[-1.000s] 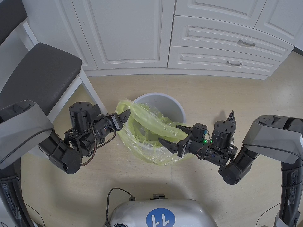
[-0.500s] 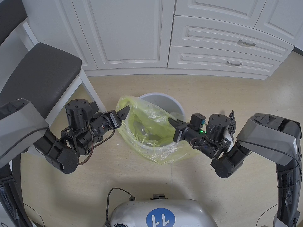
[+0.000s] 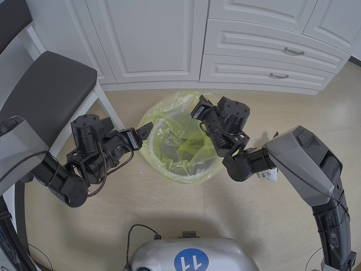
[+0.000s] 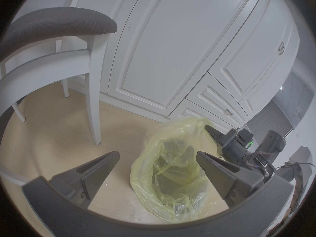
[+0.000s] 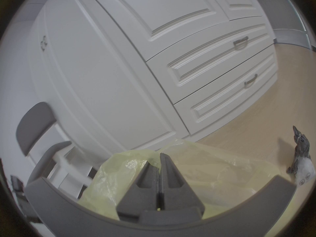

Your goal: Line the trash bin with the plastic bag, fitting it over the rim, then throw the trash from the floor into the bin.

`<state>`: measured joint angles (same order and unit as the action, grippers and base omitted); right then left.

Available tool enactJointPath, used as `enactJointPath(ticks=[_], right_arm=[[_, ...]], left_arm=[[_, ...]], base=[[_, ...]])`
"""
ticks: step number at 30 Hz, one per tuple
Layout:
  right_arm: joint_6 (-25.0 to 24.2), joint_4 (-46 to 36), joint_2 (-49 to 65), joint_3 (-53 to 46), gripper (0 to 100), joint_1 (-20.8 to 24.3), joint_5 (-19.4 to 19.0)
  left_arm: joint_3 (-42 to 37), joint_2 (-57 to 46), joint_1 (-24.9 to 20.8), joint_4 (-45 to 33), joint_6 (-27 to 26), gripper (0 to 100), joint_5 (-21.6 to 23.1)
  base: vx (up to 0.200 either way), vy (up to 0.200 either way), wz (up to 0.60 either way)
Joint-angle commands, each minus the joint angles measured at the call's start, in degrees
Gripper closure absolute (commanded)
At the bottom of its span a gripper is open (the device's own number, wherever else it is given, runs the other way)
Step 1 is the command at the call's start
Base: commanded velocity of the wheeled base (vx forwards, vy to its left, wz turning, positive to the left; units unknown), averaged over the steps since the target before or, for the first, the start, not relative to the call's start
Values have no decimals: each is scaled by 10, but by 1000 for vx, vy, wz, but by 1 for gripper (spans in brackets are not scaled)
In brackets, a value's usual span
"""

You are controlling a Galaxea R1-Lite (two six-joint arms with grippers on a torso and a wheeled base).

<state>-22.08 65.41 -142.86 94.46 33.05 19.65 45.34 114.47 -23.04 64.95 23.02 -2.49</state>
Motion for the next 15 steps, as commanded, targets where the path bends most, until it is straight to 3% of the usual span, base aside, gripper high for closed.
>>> enactJointPath(ticks=[1, 2, 3, 8, 12, 15], right_arm=[[-18, -69, -80, 136, 100, 16, 78], [-18, -74, -85, 149, 100, 19, 84], [-18, -74, -85, 149, 0, 19, 84], [-17, -60, -36, 78, 0, 23, 73], [-12, -54, 82, -78, 0, 9, -3], [-9, -61, 164, -157, 0, -29, -70]], left_arm=[[0, 1, -1, 2, -2, 0, 2], [-1, 4, -1, 4, -1, 0, 2], [-1, 4, -1, 4, -1, 0, 2], [2, 17, -10, 4, -1, 0, -1], [17, 46, -13, 4, 1, 0, -1], [34, 66, -13, 4, 5, 0, -1]], base=[[0, 0, 0], [0, 0, 0], [0, 0, 0], [0, 0, 0], [0, 0, 0], [0, 0, 0]])
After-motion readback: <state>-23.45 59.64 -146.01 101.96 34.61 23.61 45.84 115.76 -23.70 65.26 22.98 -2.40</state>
